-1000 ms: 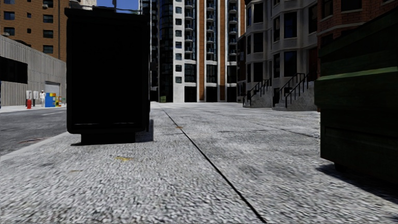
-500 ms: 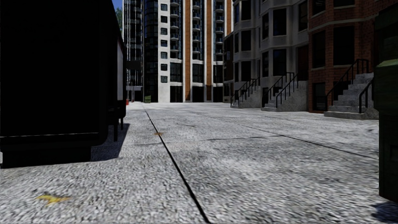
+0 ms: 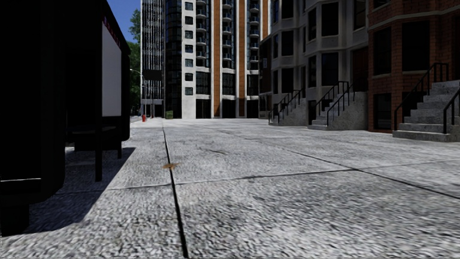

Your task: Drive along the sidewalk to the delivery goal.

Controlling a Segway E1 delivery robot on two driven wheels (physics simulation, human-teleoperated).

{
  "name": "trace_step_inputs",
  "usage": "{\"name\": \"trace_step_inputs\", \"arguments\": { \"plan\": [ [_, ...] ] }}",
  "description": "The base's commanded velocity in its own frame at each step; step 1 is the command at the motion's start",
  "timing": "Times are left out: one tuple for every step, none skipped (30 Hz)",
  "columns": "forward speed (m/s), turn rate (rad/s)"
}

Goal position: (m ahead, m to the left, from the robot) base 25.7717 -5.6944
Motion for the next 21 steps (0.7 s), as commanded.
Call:
{"name": "trace_step_inputs", "arguments": {
  "plan": [
    [2.0,0.0],
    [2.0,0.0],
    [2.0,0.0],
    [2.0,0.0],
    [2.0,0.0],
    [2.0,0.0],
    [2.0,0.0],
    [2.0,0.0],
    [2.0,0.0],
    [2.0,0.0],
    [2.0,0.0],
    [2.0,0.0],
    [2.0,0.0],
    [2.0,0.0],
    [2.0,0.0],
    [2.0,0.0],
    [2.0,0.0],
    [2.0,0.0],
    [2.0,0.0],
    [2.0,0.0],
    [2.0,0.0]
  ]
}}
